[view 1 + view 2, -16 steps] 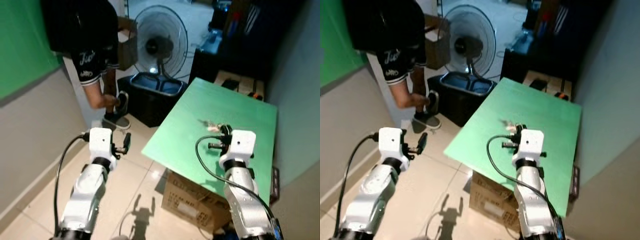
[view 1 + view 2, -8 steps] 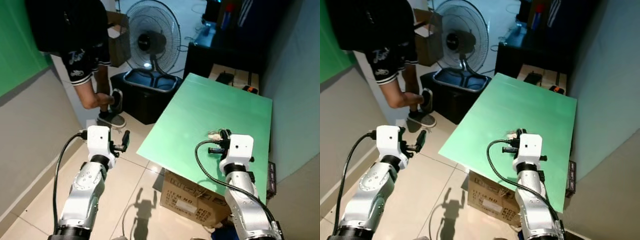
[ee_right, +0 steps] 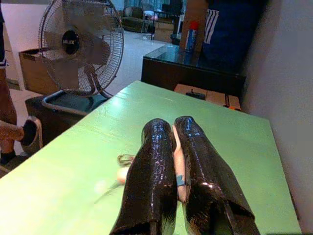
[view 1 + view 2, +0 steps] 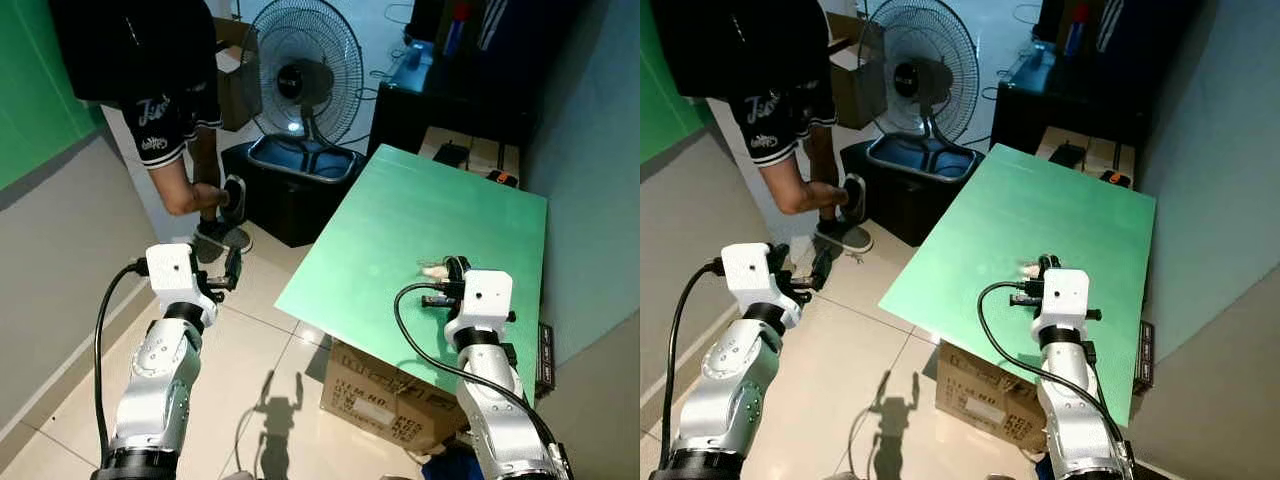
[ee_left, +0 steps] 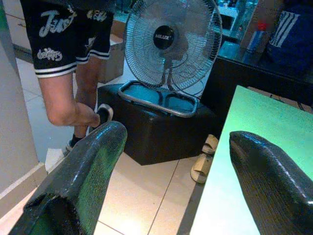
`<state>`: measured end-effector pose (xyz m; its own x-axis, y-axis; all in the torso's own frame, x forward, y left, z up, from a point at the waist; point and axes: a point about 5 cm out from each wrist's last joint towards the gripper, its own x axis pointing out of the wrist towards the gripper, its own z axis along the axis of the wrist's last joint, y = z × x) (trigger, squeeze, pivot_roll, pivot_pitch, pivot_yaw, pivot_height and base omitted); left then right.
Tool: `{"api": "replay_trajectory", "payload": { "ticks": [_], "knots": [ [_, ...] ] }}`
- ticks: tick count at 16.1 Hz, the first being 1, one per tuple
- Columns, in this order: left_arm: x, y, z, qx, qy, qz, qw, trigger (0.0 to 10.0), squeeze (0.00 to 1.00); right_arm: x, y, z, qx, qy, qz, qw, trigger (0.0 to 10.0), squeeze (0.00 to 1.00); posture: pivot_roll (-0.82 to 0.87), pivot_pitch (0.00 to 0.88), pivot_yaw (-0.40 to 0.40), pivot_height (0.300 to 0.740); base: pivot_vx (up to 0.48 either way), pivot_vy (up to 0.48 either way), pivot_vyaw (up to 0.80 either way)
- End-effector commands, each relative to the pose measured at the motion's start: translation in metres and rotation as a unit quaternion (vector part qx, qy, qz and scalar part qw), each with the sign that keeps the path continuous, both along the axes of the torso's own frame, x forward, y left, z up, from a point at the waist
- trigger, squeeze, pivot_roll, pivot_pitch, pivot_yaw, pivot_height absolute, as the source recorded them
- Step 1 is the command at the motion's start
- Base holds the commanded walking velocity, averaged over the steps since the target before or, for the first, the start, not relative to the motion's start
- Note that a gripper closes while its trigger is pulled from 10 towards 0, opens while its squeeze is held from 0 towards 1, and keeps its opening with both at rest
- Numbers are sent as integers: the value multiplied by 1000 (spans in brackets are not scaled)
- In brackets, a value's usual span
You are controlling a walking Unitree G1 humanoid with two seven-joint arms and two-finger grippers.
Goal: Hang keys on a hook
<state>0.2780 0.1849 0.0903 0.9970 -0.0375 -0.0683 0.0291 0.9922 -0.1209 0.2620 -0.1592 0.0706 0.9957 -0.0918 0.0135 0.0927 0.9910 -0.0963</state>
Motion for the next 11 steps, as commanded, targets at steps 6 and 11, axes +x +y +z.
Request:
{"api": "replay_trajectory", "payload": {
  "ticks": [6,11],
  "knots": [
    [-3,-19,-4,29,-7,-23,999,10000,0,7,-11,2,-27,7,31,999,0,0,-33,0,-128,740,0,0,0],
    [-7,-26,-11,38,7,-38,999,10000,0,8,-15,4,-38,6,34,999,0,0,-53,0,-108,740,0,0,0]
  ]
}}
